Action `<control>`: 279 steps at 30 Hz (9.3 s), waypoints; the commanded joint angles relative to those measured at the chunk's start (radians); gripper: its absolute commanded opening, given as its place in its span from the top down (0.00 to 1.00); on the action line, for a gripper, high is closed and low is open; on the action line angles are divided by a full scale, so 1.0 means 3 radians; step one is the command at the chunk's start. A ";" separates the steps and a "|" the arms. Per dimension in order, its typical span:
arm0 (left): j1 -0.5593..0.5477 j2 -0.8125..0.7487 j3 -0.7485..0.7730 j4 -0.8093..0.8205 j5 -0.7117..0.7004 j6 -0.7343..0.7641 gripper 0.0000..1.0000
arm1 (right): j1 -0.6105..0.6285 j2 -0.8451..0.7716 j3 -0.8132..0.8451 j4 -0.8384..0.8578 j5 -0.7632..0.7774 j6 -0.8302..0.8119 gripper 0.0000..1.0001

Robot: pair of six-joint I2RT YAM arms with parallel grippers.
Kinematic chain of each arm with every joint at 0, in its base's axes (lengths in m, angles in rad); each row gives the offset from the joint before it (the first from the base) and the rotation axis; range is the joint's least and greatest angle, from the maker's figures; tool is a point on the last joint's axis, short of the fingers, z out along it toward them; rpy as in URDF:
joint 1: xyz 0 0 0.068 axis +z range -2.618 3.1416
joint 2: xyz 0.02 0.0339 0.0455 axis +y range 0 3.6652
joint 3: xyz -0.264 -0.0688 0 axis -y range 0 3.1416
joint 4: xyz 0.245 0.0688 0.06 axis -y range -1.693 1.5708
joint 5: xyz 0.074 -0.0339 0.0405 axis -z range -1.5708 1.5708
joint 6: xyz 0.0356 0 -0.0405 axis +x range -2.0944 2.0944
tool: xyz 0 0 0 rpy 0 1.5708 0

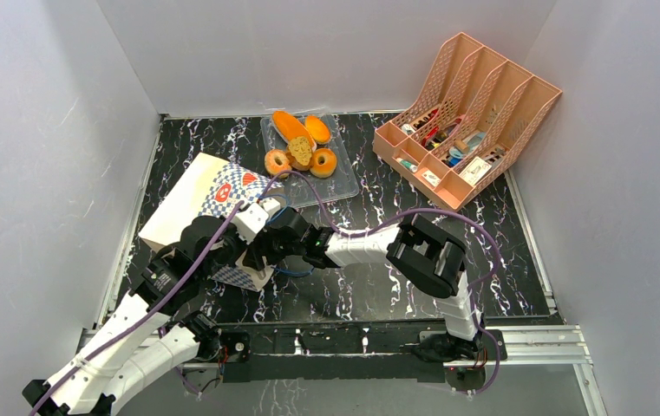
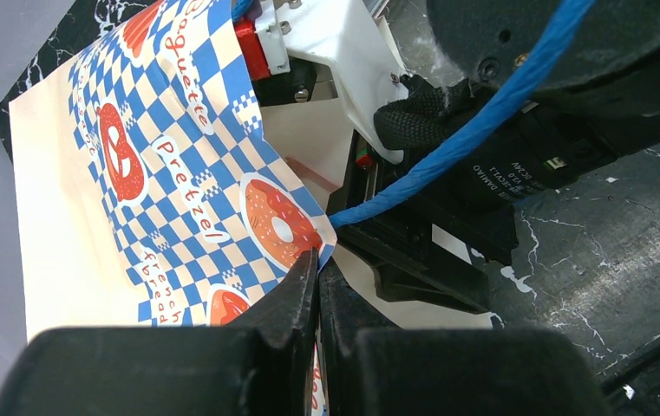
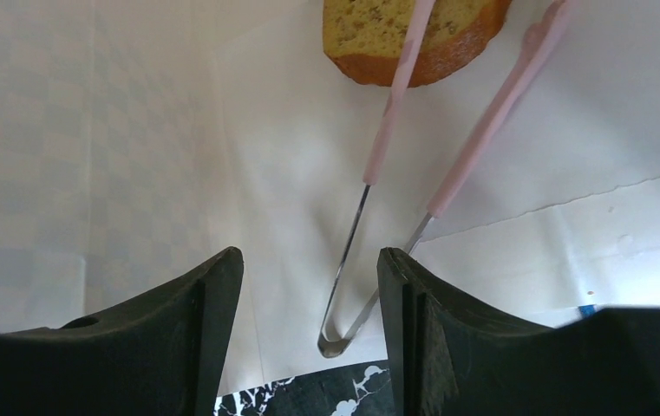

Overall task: Take the fake bread out of the paper bag
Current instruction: Take out the fake bread from the paper bag, then place the fake bread in the container, then place the clamp at the center of the board, then place the paper bag at the center of the board.

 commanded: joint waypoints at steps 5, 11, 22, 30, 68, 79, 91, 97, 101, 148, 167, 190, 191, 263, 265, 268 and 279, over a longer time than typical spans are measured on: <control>0.0003 0.0025 0.0030 0.0006 0.0079 -0.0020 1.00 | 0.0000 -0.0110 0.0083 0.0066 0.0100 -0.0109 0.43; 0.0006 0.0020 0.0037 -0.0007 0.0076 -0.0020 1.00 | 0.0000 -0.0015 0.0088 0.0079 0.0127 -0.0096 0.43; 0.0005 -0.0001 0.0017 0.0001 0.0076 -0.0020 1.00 | -0.0005 0.0130 0.0041 0.0141 0.0194 -0.0094 0.43; 0.0006 -0.0001 0.0022 0.0001 0.0069 -0.0020 1.00 | -0.0005 0.0098 -0.0188 0.0339 0.0132 -0.0030 0.43; 0.0005 0.0081 0.0032 0.0040 0.0140 -0.0050 1.00 | -0.0020 0.0686 0.0273 0.0368 -0.0048 0.0128 0.90; 0.0003 -0.0002 0.0238 -0.0042 -0.0235 -0.0049 1.00 | -0.0108 -0.0180 -0.0496 0.0751 0.0180 0.0217 1.00; 0.0004 0.0067 0.0372 0.0206 -0.0195 0.0018 1.00 | -0.0158 -0.0629 -0.0806 0.0824 -0.0113 0.0321 1.00; 0.0003 0.0132 0.0457 0.0364 -0.0174 0.0119 1.00 | -0.0163 -0.0615 -0.0670 0.0748 -0.0300 0.0518 1.00; 0.0006 0.0213 0.0544 0.0340 -0.0185 0.0147 1.00 | -0.0191 -0.0749 -0.0751 0.0710 -0.0211 0.0564 1.00; 0.0005 0.0705 0.0420 0.0085 -0.1896 0.0030 1.00 | -0.0683 -0.1877 -0.1158 0.0121 0.0307 0.0351 1.00; 0.0179 0.1339 0.2047 -0.0804 -0.1880 -0.0876 1.00 | -0.1466 -0.1111 -0.0344 0.0100 0.0435 0.0178 1.00; 0.0180 0.0500 0.1531 0.0104 -0.1588 -0.2045 1.00 | -0.1776 -0.0050 0.0328 0.0247 0.0453 0.0181 0.97; 0.0179 0.0448 0.1462 0.0159 -0.1579 -0.2116 1.00 | -0.1780 -0.0055 0.0302 0.0258 0.0444 0.0189 0.94; 0.0177 0.0104 0.0191 0.1844 -0.1319 -0.3289 1.00 | -0.1891 -0.1887 -0.1677 0.0590 0.1840 -0.0283 0.83; 0.0177 0.0063 0.0121 0.1844 -0.1258 -0.3499 1.00 | -0.1892 -0.1830 -0.1685 0.0509 0.1923 -0.0302 0.83; 0.0179 -0.0012 -0.0015 0.1793 -0.1223 -0.3859 1.00 | -0.1891 -0.1702 -0.1714 0.0455 0.1984 -0.0306 0.83; 0.0179 -0.0533 -0.0291 0.1254 -0.1469 -0.4342 1.00 | -0.1874 -0.1332 -0.1823 0.0461 0.2098 -0.0242 0.77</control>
